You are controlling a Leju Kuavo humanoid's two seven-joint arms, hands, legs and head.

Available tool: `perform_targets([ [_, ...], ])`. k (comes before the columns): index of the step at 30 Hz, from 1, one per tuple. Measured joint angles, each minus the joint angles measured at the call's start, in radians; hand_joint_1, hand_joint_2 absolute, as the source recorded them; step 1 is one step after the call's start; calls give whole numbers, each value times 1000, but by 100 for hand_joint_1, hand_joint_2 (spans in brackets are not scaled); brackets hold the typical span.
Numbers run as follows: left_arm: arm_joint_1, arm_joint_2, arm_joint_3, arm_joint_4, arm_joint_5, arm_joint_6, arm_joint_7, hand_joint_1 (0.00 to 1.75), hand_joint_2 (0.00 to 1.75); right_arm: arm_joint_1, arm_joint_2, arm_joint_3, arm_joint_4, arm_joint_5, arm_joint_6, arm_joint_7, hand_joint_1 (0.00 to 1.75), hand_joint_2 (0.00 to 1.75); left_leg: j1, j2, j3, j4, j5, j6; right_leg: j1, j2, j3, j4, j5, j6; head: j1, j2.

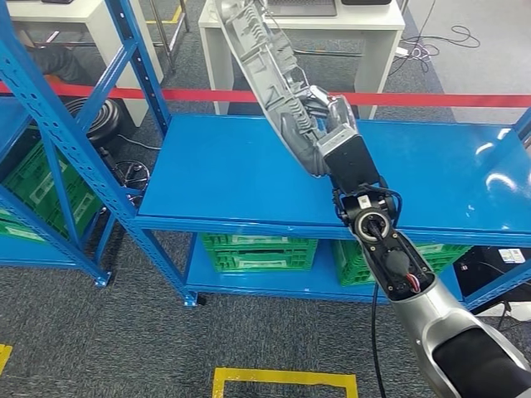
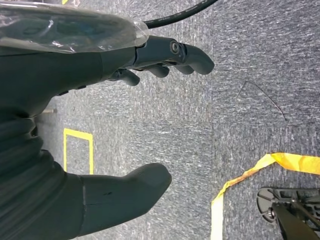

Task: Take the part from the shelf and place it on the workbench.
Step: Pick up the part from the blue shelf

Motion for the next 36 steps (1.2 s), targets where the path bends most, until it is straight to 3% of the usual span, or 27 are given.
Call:
perform_targets([
  [14,5,-1,15,0,1,10,-6,0,175,30,0,14,-131,-119,79,-33,175,175,0,0,0,0,0,0,0,0,0,0,0,-1,0,0],
  [20,6,-1,28,0,1,13,-11,0,175,61,0,27,-168,-309,203,-97,175,175,1,0,0,0,0,0,1,0,0,0,-1,-1,0,0],
  [26,4,-1,29,0,0,14,-8,0,175,116,0,42,-172,-598,447,-138,175,175,1,-1,-1,0,-1,-1,2,0,0,0,-1,-1,0,0],
  [36,-1,-2,29,0,0,14,-1,0,175,142,2,76,-155,-630,489,-144,175,175,1,0,-1,0,-1,-1,2,-2,0,0,-1,-2,0,0],
])
